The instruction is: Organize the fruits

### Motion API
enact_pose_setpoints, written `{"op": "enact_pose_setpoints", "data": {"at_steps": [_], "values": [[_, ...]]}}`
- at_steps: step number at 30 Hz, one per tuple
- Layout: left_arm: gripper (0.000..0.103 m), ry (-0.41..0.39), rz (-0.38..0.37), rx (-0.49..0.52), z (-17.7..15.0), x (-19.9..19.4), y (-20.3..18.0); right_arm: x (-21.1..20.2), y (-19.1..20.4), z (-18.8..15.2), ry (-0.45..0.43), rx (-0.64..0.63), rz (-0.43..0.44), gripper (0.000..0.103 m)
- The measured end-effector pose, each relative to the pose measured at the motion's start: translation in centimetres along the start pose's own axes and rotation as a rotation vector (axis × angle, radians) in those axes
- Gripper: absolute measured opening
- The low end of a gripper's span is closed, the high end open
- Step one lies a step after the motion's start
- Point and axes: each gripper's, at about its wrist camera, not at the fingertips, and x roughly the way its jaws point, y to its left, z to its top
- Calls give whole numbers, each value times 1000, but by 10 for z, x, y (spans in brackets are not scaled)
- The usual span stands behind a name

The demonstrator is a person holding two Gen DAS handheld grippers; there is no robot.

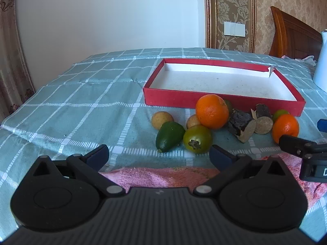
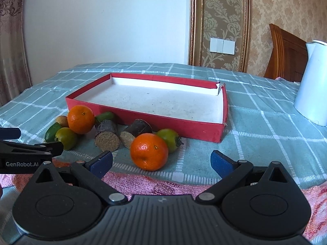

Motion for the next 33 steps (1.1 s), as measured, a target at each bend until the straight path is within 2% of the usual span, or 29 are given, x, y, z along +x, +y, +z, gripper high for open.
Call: {"op": "enact_pose_setpoints", "data": {"at_steps": [4,12,16,30,32,33], "values": [[103,-8,-2,-6,0,0,1,3,1,0,8,-1,10,95],[103,-8,-14,2,-1,-1,-1,5,4,0,11,-21,-3,95],[103,-15,-13,4,0,-1,-1,8,8,1,18,-38,-3,85],[103,9,-13,18,-1,2,-1,13,12,0,32,-55,0,84],[103,5,-14,14,0,2,0,14,12,-1,35,-58,0,78],[103,4,-12,14,0,2,0,15,13,0,41,-60,4,64]]}}
